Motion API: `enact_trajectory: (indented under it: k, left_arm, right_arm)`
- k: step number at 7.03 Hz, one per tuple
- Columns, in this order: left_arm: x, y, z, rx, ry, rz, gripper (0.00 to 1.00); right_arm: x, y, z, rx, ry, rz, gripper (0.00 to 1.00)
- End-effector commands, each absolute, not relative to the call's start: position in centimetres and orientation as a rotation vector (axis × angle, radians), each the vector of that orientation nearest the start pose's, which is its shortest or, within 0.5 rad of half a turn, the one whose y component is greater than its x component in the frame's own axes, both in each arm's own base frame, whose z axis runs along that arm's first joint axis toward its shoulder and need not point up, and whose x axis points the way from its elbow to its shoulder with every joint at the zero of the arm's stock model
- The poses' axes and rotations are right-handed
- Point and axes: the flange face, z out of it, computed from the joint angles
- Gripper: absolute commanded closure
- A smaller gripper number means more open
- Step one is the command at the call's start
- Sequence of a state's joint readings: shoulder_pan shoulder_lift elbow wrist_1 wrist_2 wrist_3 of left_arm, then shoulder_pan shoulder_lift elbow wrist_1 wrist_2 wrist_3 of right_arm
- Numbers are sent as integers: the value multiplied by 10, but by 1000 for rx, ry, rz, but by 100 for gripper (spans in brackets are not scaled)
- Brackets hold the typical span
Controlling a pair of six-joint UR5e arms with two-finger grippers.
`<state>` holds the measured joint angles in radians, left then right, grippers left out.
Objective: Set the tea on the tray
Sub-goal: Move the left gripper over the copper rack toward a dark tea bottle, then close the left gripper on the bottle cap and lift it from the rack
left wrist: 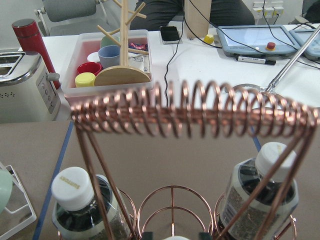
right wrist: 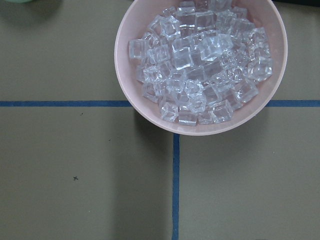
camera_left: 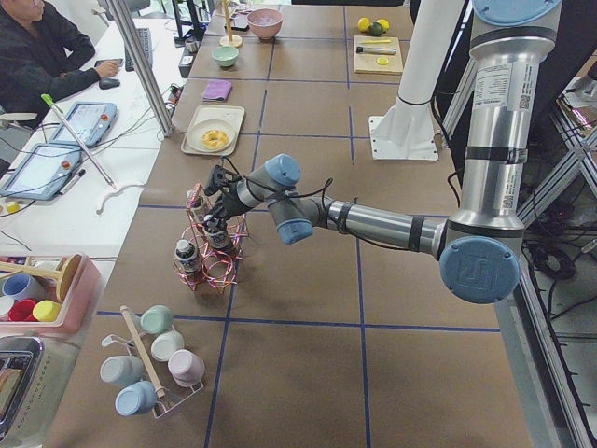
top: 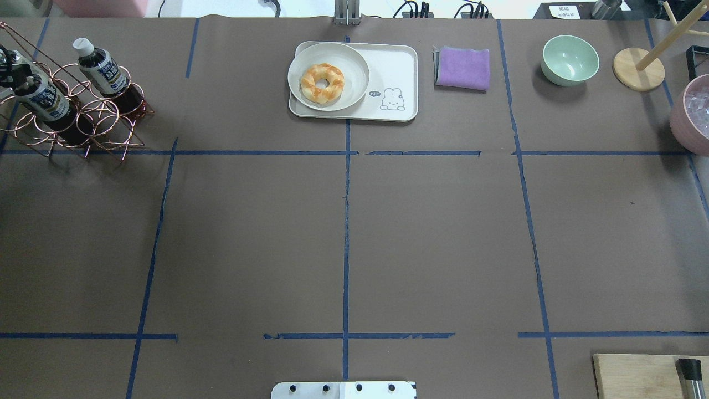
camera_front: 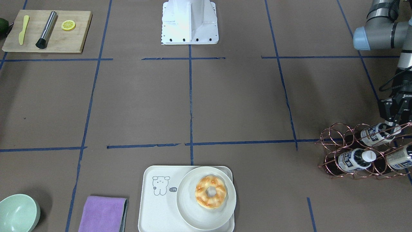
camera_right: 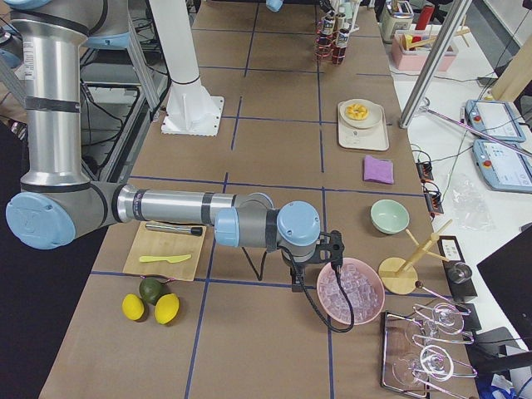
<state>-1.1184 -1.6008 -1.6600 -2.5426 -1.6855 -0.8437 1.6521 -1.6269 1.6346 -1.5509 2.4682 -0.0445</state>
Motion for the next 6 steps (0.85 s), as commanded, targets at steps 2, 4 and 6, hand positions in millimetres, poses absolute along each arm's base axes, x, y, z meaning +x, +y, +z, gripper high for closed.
enact_trajectory:
  k: [2,4,6]
  left_arm:
    - [115,-535,485,830,753,-297,100]
    - [101,-530,476,836,774,-301,100]
    - [59,-529,465,831,806,-328,100]
  right_arm:
    - [93,-463,644,81,-894,23,0]
    - [93,-463,645,80,-894,22,0]
    - [93,-462,645,78,-893,23,0]
